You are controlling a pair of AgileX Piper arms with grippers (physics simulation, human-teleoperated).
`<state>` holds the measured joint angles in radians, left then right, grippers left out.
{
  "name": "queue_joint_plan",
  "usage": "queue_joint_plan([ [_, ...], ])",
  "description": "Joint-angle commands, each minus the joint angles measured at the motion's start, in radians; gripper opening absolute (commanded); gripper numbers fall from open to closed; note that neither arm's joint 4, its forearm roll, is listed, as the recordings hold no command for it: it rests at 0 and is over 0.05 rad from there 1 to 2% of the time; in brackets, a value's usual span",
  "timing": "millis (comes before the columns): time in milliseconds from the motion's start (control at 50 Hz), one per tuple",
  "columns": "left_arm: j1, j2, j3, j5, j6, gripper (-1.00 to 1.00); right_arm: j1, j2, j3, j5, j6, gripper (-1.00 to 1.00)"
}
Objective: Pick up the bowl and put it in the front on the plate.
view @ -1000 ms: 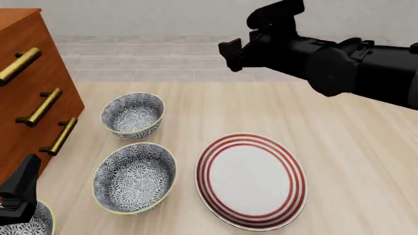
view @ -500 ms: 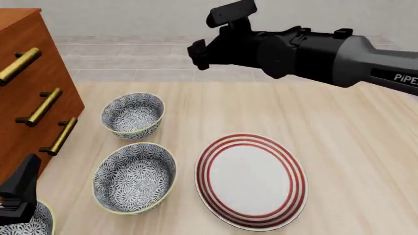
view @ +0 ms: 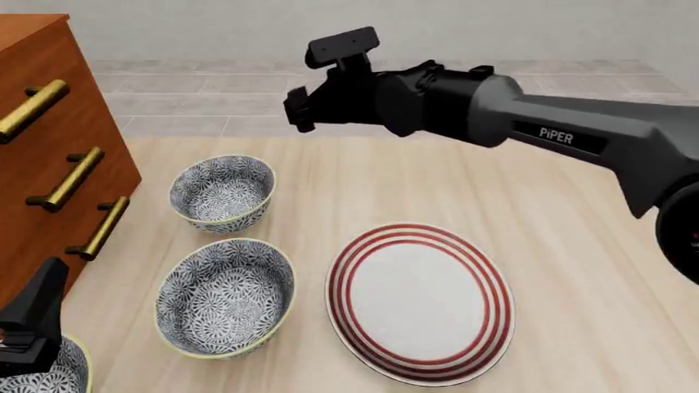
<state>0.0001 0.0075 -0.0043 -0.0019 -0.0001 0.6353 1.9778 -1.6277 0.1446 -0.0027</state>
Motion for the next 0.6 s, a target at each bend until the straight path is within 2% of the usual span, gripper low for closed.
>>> queue_joint_plan([
  [20,0.000,0.000,0.000,0.000,0.000,1.00,0.024,0.084,-0.065,0.018,0.008,1.00],
  [220,-0.001,0.000,0.000,0.000,-0.001,1.00,0.043,0.158,-0.150,0.059,-0.009,1.00],
  [600,0.000,0.000,0.000,0.000,0.000,1.00,0.054,0.273,-0.267,0.089,-0.004,1.00],
])
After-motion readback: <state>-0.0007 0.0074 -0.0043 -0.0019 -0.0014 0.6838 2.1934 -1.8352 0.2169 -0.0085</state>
